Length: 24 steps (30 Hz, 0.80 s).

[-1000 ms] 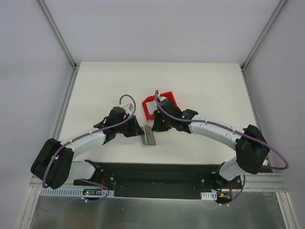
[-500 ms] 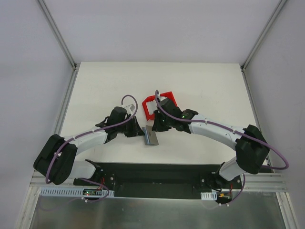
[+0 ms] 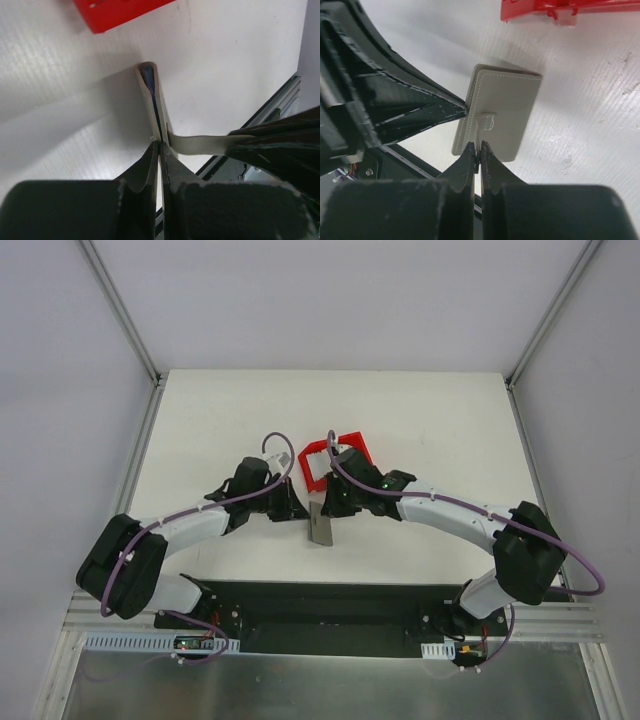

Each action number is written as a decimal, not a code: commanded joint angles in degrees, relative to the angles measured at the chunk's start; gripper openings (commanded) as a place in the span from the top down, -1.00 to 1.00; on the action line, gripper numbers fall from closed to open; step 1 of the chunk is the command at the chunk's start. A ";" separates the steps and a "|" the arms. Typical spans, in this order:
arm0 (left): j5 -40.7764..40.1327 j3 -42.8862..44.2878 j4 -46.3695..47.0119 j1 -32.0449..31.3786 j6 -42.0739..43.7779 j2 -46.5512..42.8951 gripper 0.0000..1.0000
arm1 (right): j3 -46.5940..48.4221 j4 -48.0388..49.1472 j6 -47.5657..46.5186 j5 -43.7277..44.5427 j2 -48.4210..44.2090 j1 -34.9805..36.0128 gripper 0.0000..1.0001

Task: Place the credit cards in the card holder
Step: Turn over the card slot in the card holder.

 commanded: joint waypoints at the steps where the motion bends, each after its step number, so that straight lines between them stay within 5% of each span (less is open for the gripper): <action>1: 4.54 4.70 0.30 -0.79 2.72 0.55 1.00 | -1.94 0.60 1.22 0.75 -2.58 -1.07 0.99; 14: 6.74 4.53 2.58 -1.58 1.41 4.68 0.60 | -2.91 1.66 1.75 -0.04 -2.49 -1.34 0.99; 24: 7.97 4.26 4.34 -1.66 0.70 6.09 0.98 | -2.91 1.66 1.67 -0.22 -2.58 -1.60 0.99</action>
